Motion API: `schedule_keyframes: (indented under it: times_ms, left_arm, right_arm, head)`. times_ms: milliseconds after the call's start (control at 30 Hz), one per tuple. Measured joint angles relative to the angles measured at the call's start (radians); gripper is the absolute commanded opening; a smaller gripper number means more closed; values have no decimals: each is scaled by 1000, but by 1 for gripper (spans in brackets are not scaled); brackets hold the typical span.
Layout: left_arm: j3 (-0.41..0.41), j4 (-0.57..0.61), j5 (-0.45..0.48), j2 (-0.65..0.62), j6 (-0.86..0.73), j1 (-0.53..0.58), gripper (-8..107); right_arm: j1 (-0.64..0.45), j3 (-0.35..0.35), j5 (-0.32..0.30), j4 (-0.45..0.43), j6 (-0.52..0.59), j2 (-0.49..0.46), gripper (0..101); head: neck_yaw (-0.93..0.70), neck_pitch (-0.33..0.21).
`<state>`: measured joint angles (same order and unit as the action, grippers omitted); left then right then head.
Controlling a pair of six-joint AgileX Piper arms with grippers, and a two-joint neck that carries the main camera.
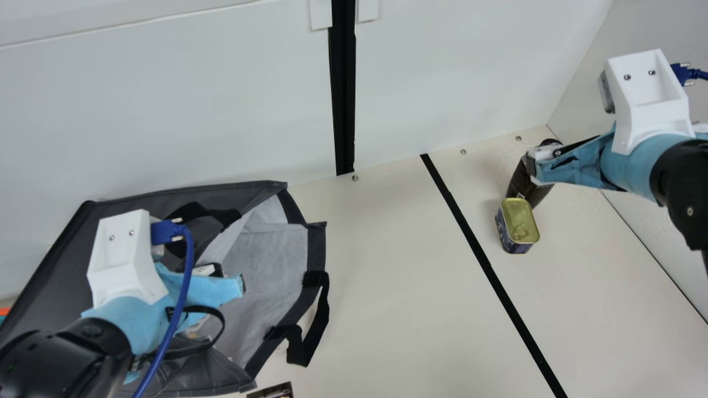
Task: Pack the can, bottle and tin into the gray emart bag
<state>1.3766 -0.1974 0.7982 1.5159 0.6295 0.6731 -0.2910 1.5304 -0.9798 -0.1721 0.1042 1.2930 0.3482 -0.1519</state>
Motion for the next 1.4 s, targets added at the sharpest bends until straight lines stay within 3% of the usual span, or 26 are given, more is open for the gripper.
schedule_keyframes:
  times_ms: [600, 1400]
  left_arm:
    - [0, 0, 0, 0, 0, 0, 10]
    - [0, 0, 0, 0, 0, 0, 10]
  right_arm:
    - [-131, 108, 25, 119, 138, 171, 91]
    - [-182, 394, -142, 178, 182, 429, 91]
  head:
    - [0, 0]
    - [0, 0]
